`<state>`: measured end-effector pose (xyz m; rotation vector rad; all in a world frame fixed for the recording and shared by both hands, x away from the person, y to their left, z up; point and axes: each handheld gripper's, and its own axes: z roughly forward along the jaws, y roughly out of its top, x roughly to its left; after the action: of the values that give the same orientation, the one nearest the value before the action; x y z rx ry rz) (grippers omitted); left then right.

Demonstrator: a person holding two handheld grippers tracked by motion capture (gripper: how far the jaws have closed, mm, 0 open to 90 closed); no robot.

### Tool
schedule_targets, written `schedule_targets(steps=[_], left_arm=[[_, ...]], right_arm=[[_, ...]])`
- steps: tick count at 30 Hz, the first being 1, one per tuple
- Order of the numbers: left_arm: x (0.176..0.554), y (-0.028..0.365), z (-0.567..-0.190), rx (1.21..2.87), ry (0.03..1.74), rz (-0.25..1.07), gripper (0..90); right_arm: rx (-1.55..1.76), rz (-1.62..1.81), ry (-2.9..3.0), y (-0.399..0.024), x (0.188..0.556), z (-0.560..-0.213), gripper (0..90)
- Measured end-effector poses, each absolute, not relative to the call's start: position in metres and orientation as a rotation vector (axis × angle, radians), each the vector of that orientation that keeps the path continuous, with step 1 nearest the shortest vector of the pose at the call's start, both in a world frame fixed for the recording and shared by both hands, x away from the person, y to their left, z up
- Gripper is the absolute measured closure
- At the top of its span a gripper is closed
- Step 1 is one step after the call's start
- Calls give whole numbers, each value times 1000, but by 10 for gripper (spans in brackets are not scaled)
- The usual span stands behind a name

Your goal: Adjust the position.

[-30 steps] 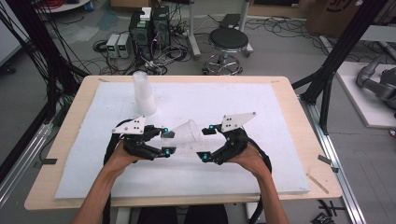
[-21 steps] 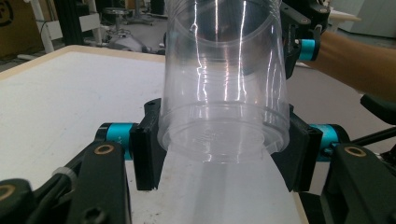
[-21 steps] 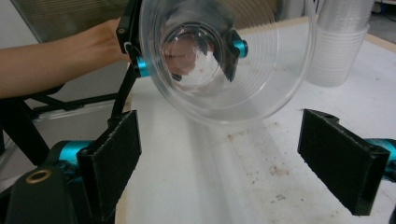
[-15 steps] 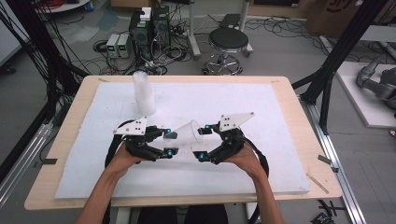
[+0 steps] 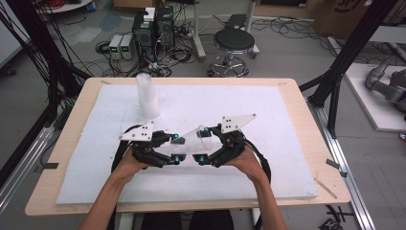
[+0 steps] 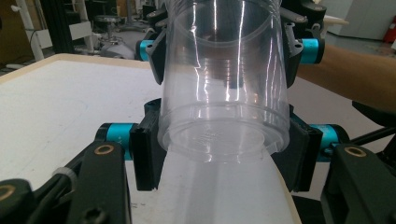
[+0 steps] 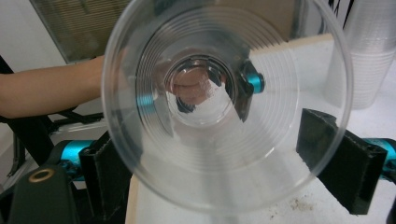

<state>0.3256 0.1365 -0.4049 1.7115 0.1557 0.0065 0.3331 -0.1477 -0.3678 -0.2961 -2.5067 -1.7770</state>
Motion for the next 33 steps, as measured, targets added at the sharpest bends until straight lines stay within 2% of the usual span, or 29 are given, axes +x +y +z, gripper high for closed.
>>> schedule_targets(steps=[12,33], left_arm=[[324,131,-407,1723,129,1,420],[324,132,-407,1721,128,2,420]], right_arm=[[-273,-1795,-2470,-144,334,-367,152],[-234,-1832,-2421,-146,333,-365,290]])
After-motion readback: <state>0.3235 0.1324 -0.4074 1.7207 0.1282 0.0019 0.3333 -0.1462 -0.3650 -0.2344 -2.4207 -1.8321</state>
